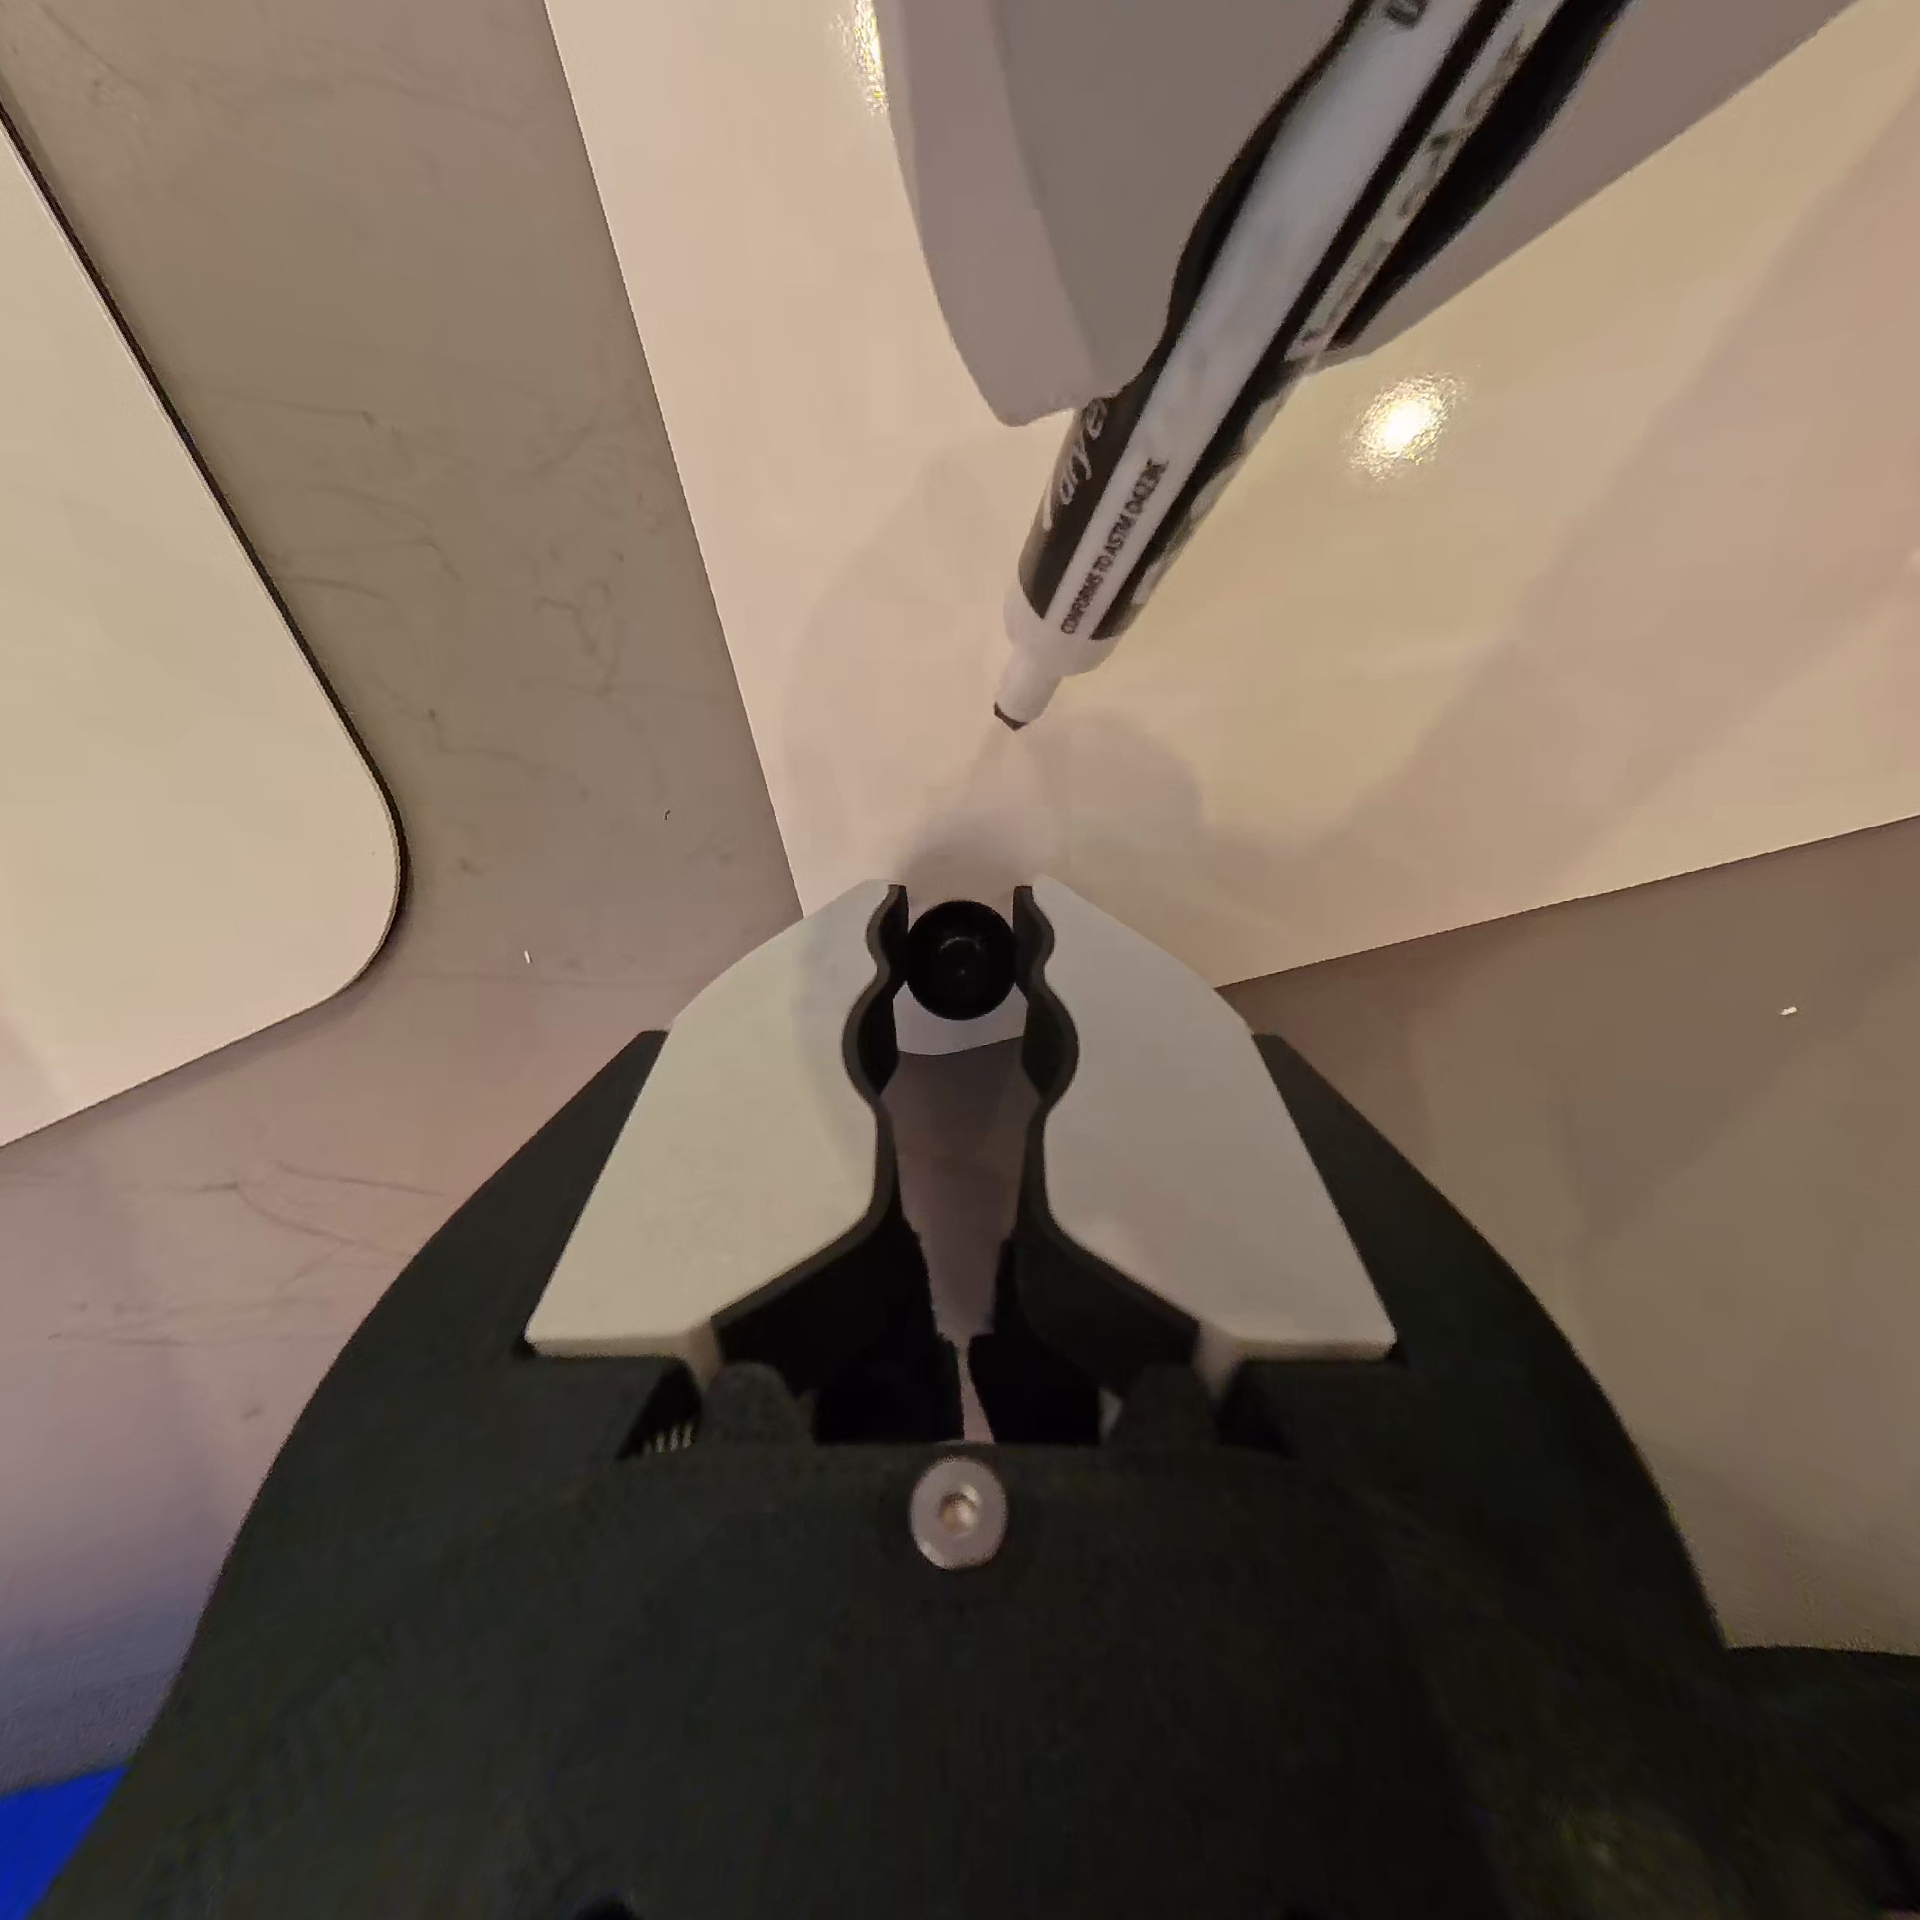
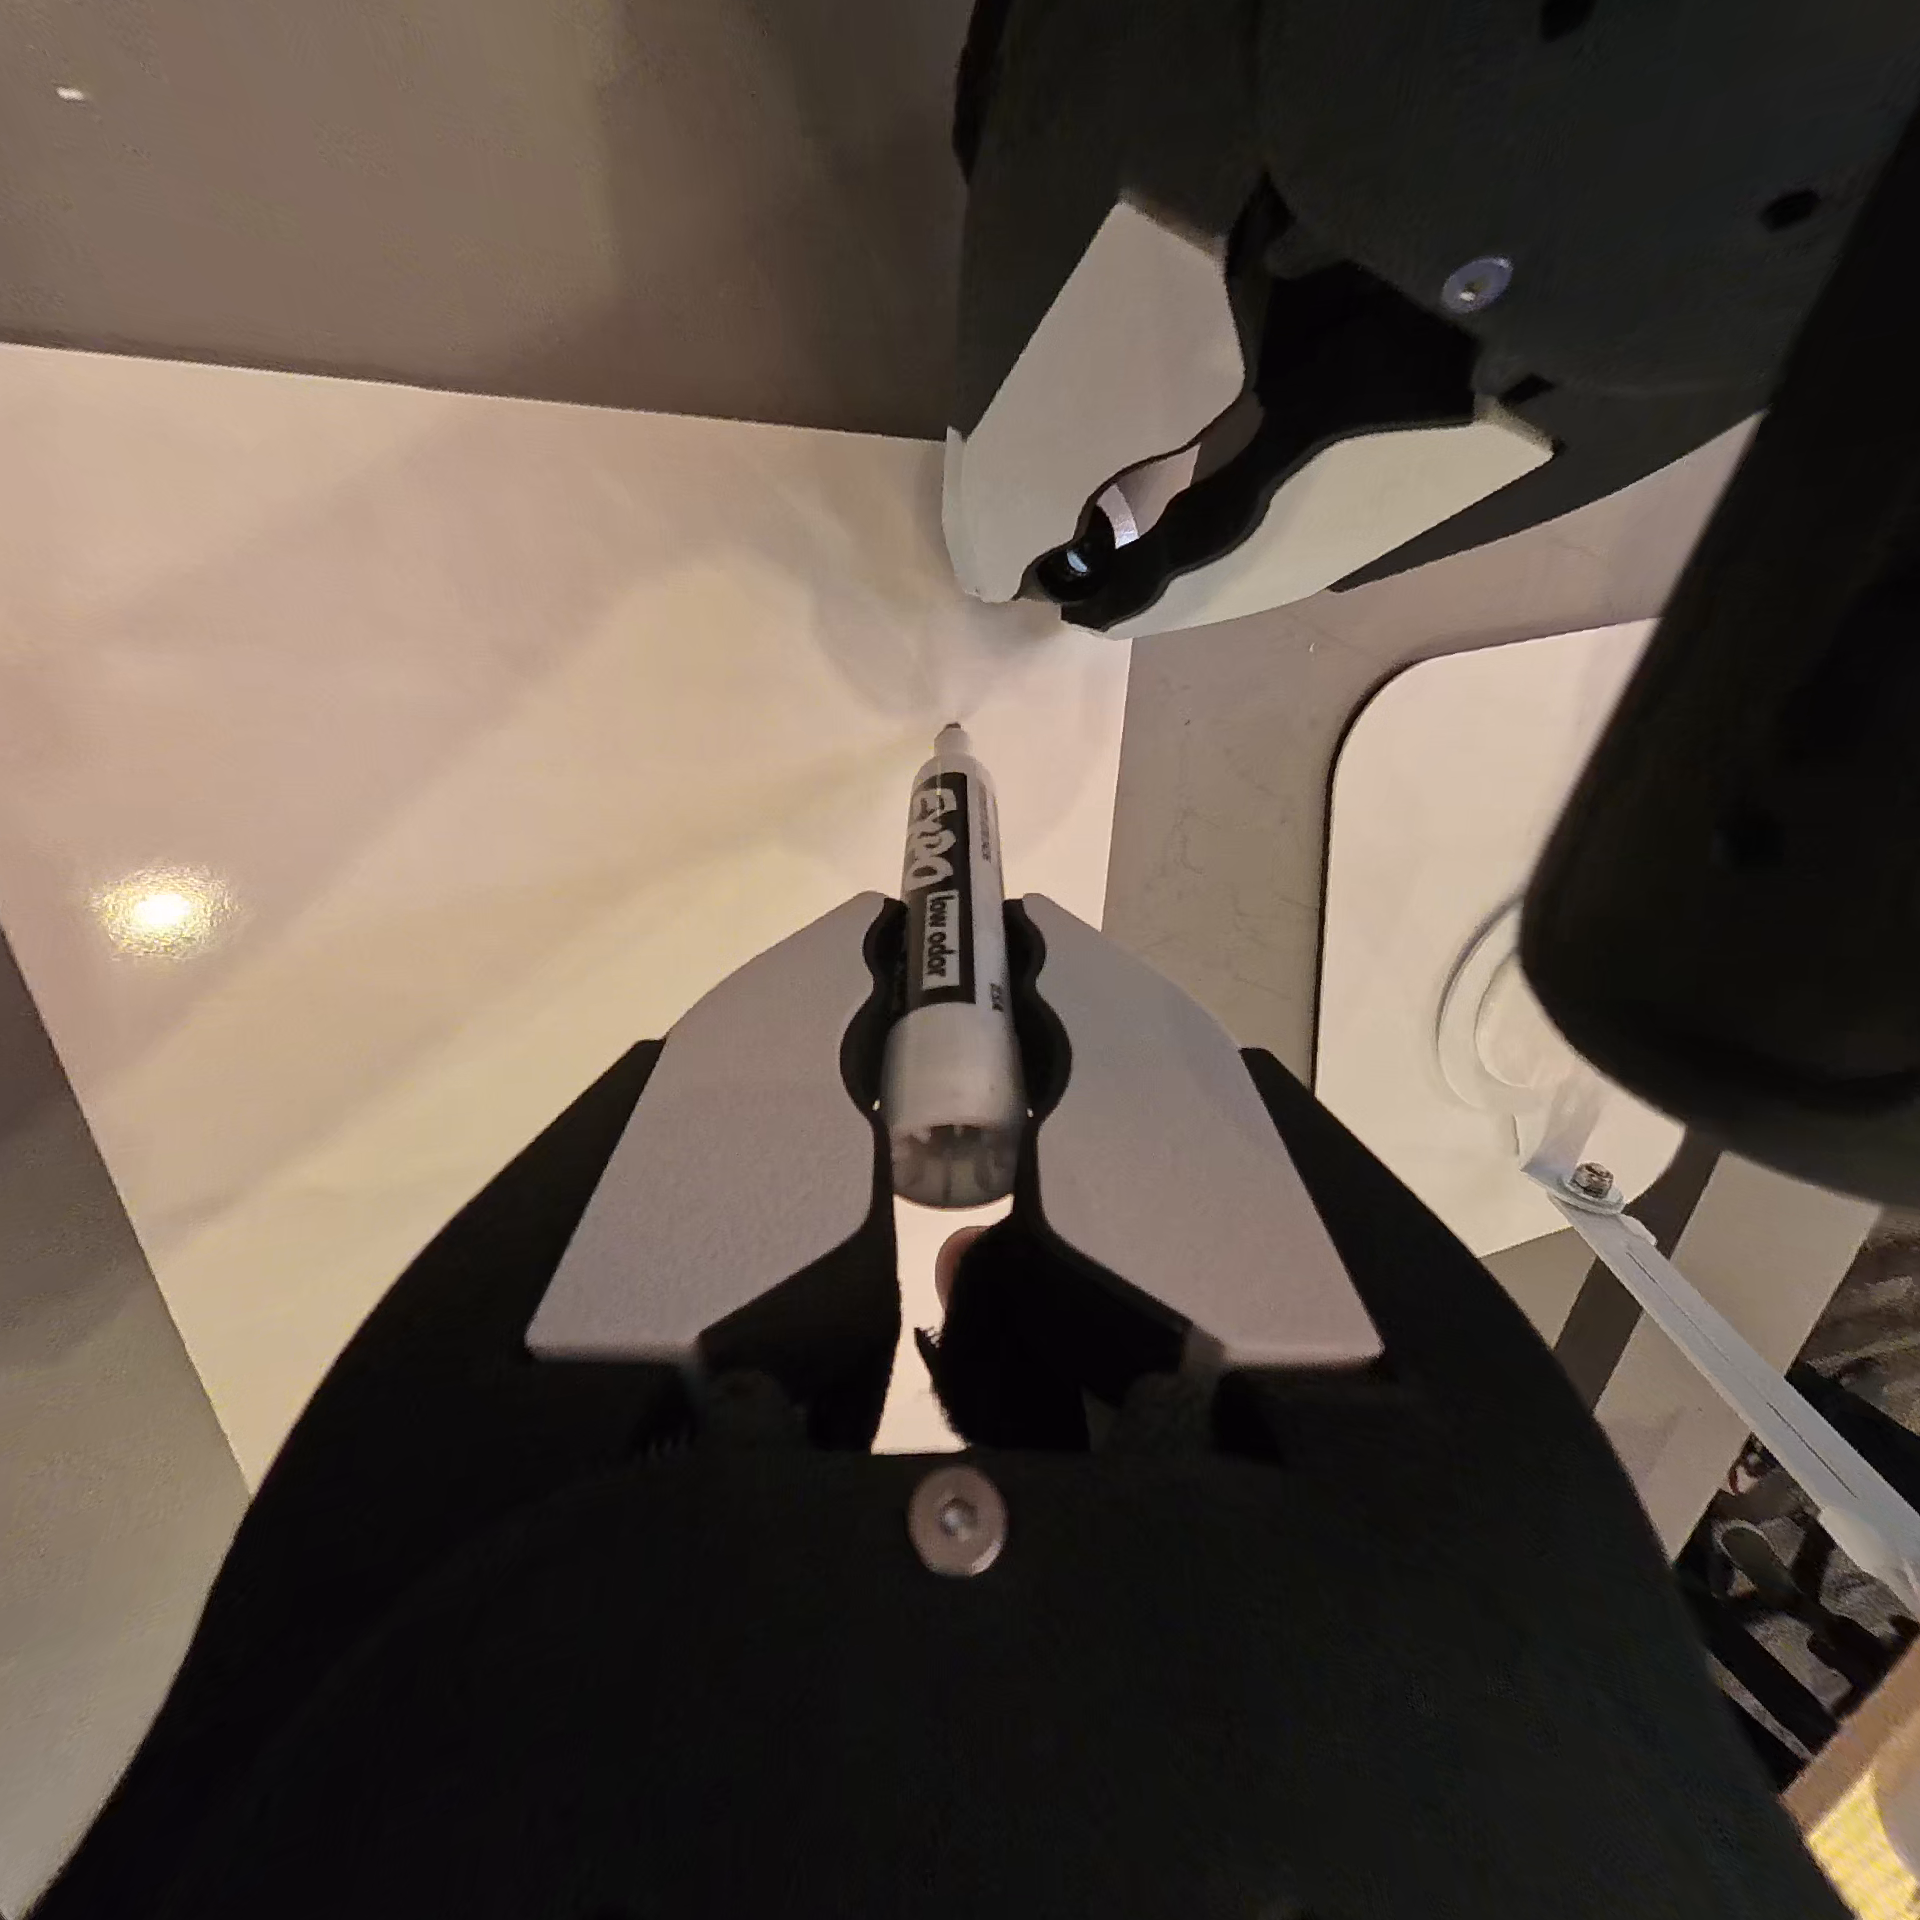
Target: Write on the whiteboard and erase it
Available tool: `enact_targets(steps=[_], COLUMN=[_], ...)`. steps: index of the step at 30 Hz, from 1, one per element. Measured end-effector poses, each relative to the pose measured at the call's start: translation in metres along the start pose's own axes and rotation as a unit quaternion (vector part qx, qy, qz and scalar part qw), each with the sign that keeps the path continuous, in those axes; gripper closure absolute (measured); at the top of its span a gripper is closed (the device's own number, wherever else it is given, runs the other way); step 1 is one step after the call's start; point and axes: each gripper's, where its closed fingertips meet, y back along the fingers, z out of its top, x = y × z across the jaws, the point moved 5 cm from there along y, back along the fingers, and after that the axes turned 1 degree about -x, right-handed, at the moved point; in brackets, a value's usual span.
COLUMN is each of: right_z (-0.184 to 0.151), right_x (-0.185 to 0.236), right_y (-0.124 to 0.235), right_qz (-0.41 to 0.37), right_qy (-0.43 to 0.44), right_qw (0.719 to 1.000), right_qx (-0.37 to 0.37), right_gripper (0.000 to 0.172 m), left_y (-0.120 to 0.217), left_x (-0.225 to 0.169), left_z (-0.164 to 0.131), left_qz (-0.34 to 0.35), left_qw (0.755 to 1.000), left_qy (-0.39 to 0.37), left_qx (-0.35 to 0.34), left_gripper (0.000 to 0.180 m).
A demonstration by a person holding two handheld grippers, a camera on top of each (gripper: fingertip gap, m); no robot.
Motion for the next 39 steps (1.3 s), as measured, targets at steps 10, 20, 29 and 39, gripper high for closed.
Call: enact_targets(steps=[10, 20, 29, 39], right_z=[0.001, 0.003, 0.008, 0.015], right_x=[0.002, 0.009, 0.026, 0.047], right_y=[-0.002, 0.0, 0.004, 0.009], right_qz=[0.005, 0.019, 0.038, 0.061], right_qy=[0.003, 0.007, 0.016, 0.025], right_qw=[1.0, 1.0, 0.999, 0.998], right_qx=[-0.001, -0.004, -0.009, -0.021], right_gripper=[0.15, 0.151, 0.151, 0.151], left_y=[0.0, 0.0, 0.0, 0.0], left_x=[0.0, 0.0, 0.0, 0.0], left_z=[0.0, 0.0, 0.0, 0.0], left_qz=[-0.001, 0.0, -0.001, 0.0], left_qw=[1.0, 1.0, 1.0, 1.0], left_qy=[0.002, 0.002, 0.002, 0.003], left_qx=[0.0, 0.001, 0.001, 0.001], left_gripper=[0.16, 0.16, 0.16, 0.16])
